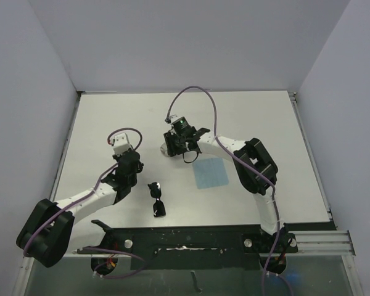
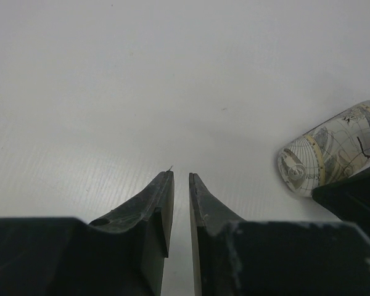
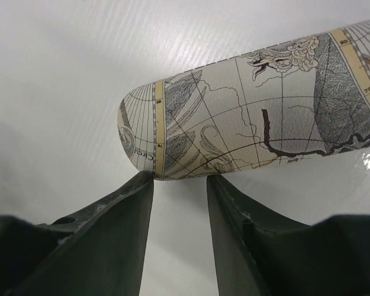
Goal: Organize the sunglasses
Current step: Adjust the sunglasses case at the center of the board.
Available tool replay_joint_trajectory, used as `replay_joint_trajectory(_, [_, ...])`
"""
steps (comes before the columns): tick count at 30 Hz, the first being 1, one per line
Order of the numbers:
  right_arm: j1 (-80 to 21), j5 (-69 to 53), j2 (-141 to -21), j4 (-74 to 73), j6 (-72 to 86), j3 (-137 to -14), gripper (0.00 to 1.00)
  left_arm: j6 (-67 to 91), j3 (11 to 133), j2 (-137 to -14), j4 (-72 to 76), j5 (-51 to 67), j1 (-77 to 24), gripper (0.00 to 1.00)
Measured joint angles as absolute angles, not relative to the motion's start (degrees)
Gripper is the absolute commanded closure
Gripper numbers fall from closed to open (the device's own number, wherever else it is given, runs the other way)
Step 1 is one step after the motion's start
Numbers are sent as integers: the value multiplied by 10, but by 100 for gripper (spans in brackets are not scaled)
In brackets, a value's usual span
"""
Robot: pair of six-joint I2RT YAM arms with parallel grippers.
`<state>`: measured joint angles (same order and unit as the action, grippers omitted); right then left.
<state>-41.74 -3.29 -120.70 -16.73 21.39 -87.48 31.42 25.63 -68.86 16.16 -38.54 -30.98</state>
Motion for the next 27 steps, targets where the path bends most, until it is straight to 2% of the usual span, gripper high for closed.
replay_joint_trajectory(5, [-420, -34, -1236, -177, 214, -920, 58, 314, 251, -688, 167, -385, -309, 84])
replay_joint_trajectory(12, [-421, -27, -1232, -183, 214, -923, 60, 314, 240, -685, 168, -385, -309, 84])
replay_joint_trajectory(14, [-421, -20, -1223, -184, 212, -915, 62, 314, 240, -685, 169, -385, -309, 84])
replay_joint_trajectory(17, [-420, -6, -1204, -192, 208, -908, 72, 314, 240, -685, 170, -385, -309, 84])
replay_joint_trajectory(19, [-414, 1, -1190, -192, 201, -909, 74, 314, 240, -685, 172, -385, -309, 84])
replay_joint_trajectory(27, [-338, 11, -1185, -203, 180, -962, 72, 313, 237, -685, 181, -385, -306, 84])
